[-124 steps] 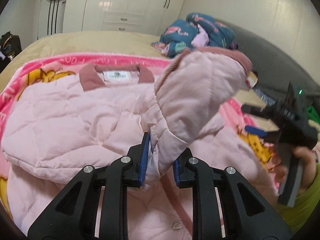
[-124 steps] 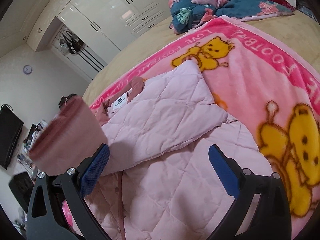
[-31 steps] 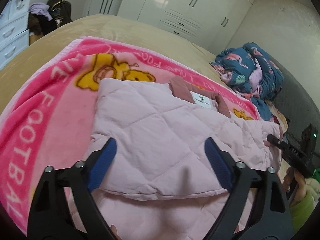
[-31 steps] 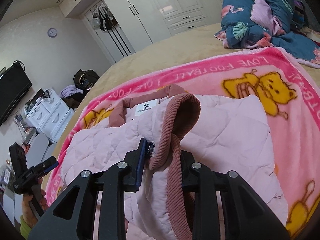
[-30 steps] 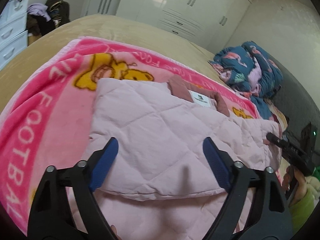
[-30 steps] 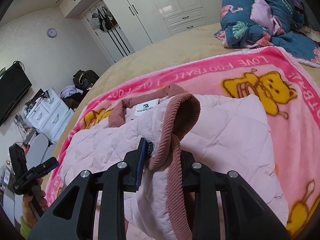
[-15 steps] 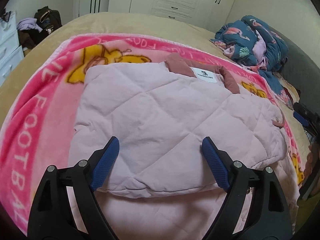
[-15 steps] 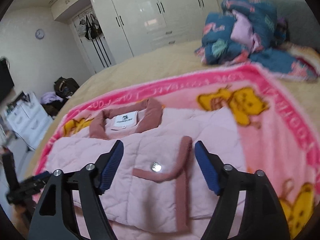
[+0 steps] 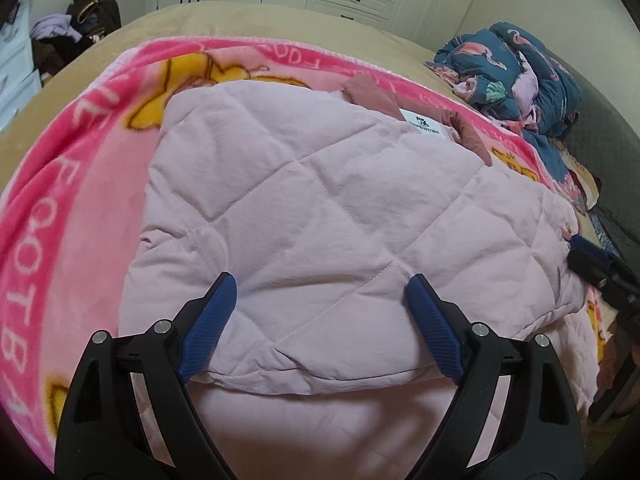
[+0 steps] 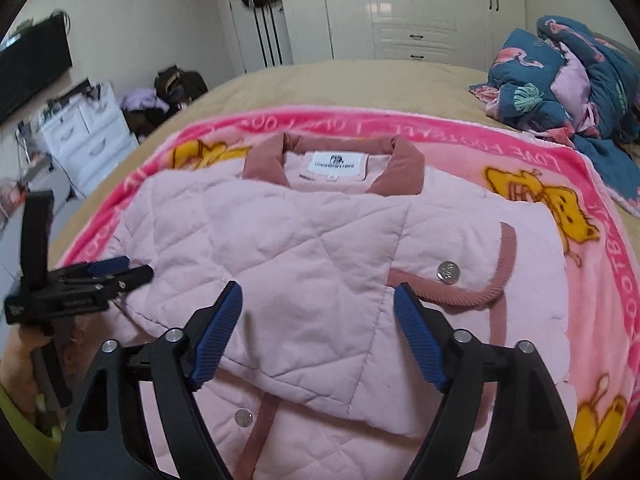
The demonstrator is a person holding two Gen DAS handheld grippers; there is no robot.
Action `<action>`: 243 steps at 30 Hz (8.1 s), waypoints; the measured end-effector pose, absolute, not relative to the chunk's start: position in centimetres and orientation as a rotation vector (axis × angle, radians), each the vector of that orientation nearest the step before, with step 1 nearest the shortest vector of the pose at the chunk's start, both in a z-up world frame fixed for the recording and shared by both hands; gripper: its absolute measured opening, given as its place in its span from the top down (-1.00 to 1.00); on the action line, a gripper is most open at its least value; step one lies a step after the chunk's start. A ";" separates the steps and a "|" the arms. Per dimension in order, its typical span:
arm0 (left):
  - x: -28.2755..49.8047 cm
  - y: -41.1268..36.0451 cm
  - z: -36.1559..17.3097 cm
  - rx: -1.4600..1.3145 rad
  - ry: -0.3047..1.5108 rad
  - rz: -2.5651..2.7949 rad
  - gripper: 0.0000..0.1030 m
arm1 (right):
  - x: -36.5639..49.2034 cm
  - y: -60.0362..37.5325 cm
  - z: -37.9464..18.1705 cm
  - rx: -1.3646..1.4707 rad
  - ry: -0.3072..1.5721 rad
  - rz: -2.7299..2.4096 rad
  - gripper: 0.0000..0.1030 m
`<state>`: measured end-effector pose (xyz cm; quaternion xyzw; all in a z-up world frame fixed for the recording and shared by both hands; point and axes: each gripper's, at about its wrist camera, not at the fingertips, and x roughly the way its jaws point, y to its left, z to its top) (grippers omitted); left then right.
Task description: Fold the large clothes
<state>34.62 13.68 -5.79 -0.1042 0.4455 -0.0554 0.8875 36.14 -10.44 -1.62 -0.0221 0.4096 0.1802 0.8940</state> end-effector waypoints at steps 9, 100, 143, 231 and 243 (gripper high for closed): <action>34.6 13.3 -5.6 -0.203 0.924 -0.111 -0.56 | 39.4 -9.7 -6.6 -0.077 0.966 0.375 -0.83; 22.2 11.7 9.5 -0.145 0.664 -0.078 -0.82 | 24.5 -17.9 7.2 0.274 0.669 0.475 -0.92; 10.6 10.7 4.3 -0.194 0.702 -0.043 -0.82 | 16.1 -23.0 6.2 0.243 0.680 0.489 -0.92; 3.6 15.8 -7.3 -0.361 1.246 0.051 -0.34 | 3.7 -34.0 -8.7 0.349 1.167 0.534 -0.14; 3.5 15.3 -5.2 -0.311 1.147 0.060 0.59 | 6.5 -35.1 -1.1 0.448 0.868 0.673 0.54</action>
